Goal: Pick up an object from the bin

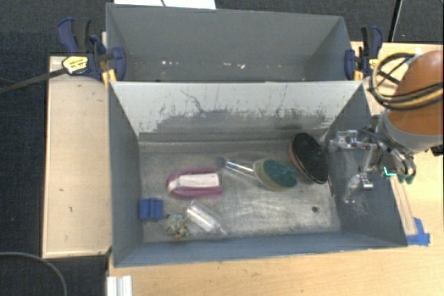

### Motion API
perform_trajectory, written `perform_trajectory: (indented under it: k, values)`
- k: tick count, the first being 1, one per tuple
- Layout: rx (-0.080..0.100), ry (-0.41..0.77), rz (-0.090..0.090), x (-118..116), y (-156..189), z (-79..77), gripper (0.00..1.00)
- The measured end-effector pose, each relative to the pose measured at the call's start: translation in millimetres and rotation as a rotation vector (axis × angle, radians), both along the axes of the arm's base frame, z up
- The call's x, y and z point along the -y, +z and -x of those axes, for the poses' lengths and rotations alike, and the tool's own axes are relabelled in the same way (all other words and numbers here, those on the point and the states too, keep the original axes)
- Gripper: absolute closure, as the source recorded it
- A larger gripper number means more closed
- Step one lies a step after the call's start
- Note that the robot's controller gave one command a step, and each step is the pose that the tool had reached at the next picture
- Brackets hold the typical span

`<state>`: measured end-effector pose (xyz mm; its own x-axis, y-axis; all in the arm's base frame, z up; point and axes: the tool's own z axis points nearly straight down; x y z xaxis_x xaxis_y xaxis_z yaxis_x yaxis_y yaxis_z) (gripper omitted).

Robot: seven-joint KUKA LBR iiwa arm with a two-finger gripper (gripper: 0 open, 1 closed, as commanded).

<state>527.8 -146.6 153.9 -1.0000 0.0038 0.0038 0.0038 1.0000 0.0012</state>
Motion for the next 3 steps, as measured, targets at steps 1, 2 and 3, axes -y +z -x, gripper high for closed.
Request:
perform_trajectory:
  k: [1, 2, 3]
  values:
    - [0.004, -0.122, 0.0, -9, -86, -37.9, 0.0]
    - [0.002, -0.193, -0.001, -42, -52, -29.2, 0.0]
    - [0.009, -0.421, 0.0, -72, -53, -47.0, 0.0]
